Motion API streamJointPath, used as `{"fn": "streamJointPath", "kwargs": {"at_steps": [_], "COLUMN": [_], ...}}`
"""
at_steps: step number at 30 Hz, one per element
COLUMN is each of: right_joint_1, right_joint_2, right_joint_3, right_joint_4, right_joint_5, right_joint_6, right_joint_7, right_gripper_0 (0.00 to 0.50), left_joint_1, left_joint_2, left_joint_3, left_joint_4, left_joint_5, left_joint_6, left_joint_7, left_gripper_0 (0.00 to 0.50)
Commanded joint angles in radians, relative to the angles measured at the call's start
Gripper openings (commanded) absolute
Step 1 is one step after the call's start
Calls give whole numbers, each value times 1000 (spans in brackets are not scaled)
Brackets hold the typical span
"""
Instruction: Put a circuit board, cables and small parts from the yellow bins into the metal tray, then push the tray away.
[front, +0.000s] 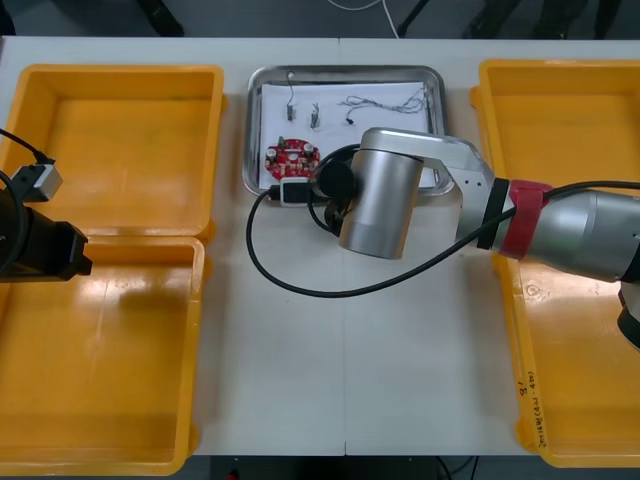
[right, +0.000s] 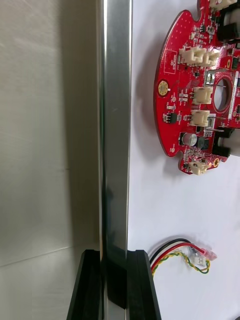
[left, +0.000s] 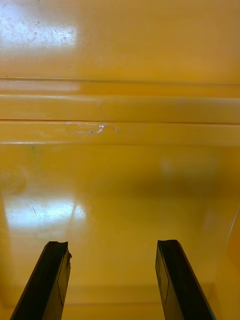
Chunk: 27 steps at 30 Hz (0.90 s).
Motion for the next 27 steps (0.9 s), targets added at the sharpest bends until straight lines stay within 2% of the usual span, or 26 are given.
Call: {"fn": "streamJointPath", "kwargs": {"at_steps": [1,8,18,27], "right_joint_1": [-68,-94,-125,-136], "right_joint_2": [19,30,65,65], "right_joint_3": [-31,-31,-37,-37], "right_joint_4": [39,82,200,280], "right_joint_5": [6,6,4,3], "right_joint_6": [-42,-58,-150,-228], "right_joint_7": [40,58,78,93], "right_gripper_0": [0,0,0,0], "left_joint_1": [19,19,19,19], "left_joint_2": [-10,-10,-10,-10], "left_joint_3": [33,33,33,33], "left_joint_4": [-30,-30,-30,-30], "left_joint_5": [7,7,7,7], "left_joint_6": [-3,-3,-3,-3], "left_joint_7": [-79,-79,-79,-79], "left_gripper_0": [500,500,500,500]}}
